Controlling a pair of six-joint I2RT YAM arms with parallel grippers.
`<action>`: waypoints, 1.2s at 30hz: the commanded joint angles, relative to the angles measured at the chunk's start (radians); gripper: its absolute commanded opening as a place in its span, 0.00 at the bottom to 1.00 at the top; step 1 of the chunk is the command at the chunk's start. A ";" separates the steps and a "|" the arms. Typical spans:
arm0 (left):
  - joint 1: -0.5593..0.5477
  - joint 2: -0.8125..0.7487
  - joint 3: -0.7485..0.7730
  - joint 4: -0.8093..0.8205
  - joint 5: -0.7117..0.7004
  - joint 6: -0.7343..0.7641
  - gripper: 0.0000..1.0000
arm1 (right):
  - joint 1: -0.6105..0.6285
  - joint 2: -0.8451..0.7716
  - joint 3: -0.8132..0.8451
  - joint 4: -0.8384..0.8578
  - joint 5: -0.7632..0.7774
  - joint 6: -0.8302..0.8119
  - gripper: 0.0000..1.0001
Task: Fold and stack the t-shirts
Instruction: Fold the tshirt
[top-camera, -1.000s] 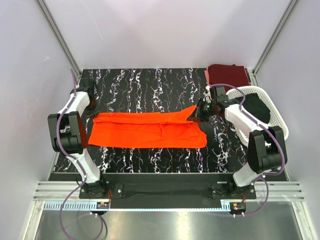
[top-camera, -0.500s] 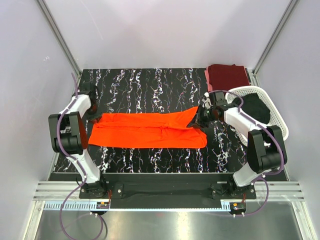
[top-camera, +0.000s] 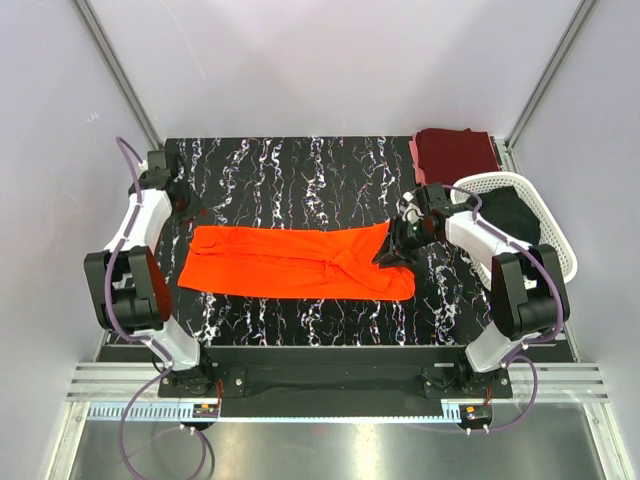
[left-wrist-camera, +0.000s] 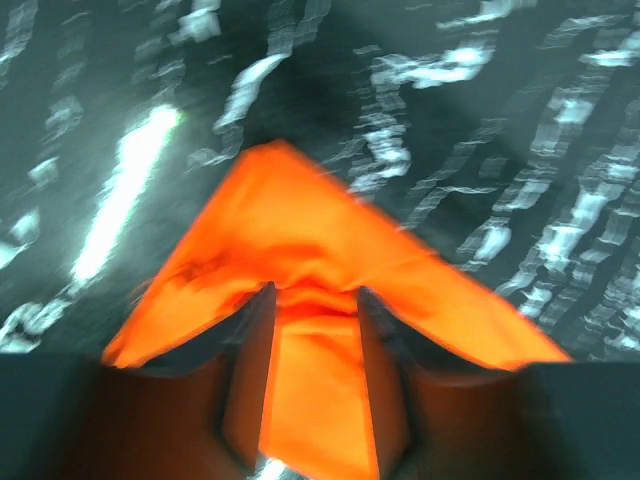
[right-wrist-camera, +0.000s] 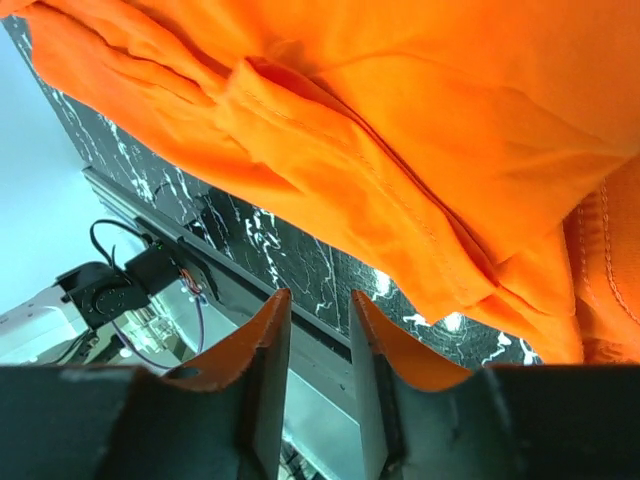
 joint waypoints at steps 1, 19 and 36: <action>0.003 0.046 0.037 0.113 0.210 0.041 0.35 | -0.005 -0.013 0.046 -0.001 -0.032 -0.032 0.37; 0.075 0.305 0.238 -0.015 0.217 0.148 0.65 | -0.144 0.342 0.505 -0.151 0.310 -0.029 0.73; 0.073 0.354 0.237 -0.087 0.188 0.173 0.53 | -0.160 0.465 0.536 -0.083 0.219 -0.035 0.50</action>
